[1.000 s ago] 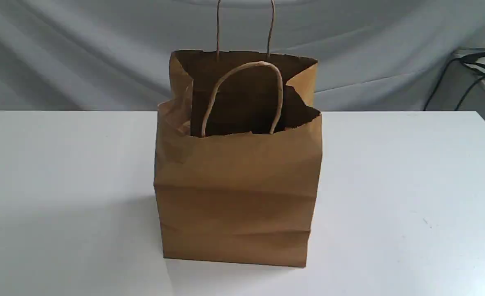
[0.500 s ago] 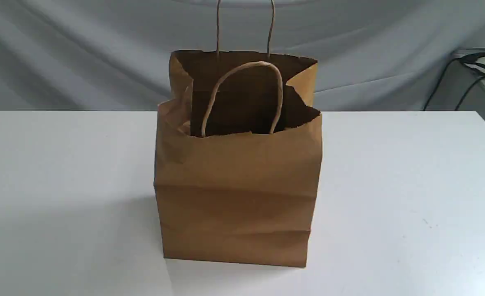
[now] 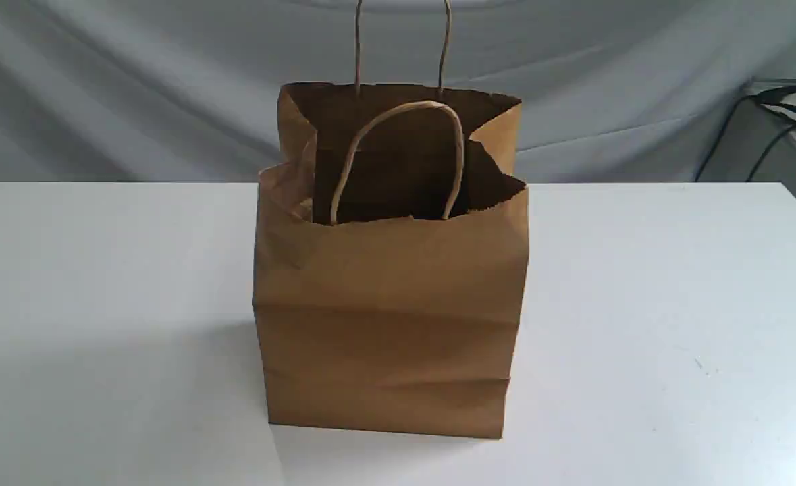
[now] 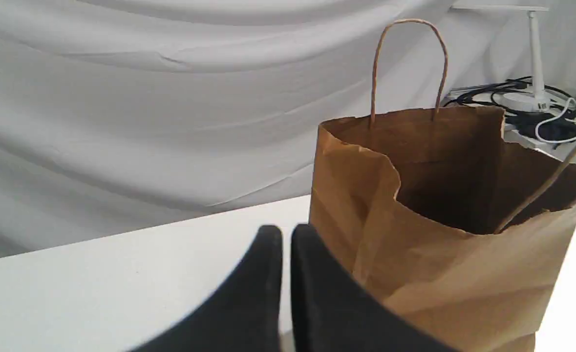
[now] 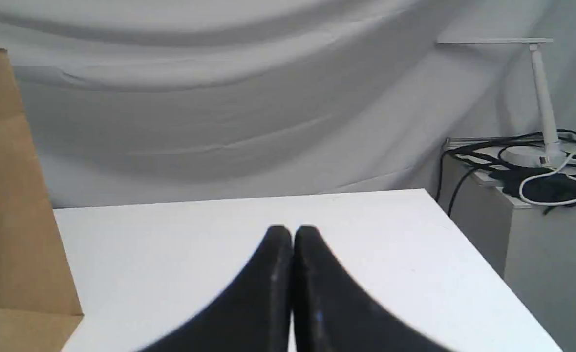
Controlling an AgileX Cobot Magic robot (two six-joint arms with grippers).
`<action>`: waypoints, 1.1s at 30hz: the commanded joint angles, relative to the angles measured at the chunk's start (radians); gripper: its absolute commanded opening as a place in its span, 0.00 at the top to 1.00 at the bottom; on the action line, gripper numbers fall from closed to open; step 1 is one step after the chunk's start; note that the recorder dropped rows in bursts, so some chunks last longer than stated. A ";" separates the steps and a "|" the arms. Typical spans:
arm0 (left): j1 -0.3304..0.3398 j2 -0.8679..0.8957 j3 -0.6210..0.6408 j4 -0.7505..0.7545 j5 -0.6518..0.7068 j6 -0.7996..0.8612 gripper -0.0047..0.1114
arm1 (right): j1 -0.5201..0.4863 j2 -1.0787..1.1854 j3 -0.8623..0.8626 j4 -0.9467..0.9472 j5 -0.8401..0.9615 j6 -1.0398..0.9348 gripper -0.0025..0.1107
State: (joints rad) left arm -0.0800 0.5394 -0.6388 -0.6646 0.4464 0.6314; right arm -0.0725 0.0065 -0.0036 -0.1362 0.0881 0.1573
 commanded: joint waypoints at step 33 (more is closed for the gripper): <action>0.001 -0.005 0.005 -0.004 -0.001 0.005 0.92 | -0.008 -0.006 0.004 0.077 0.055 0.003 0.98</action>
State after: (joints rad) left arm -0.0800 0.5394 -0.6388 -0.6646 0.4464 0.6339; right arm -0.0725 0.0065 -0.0036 -0.0644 0.1410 0.1594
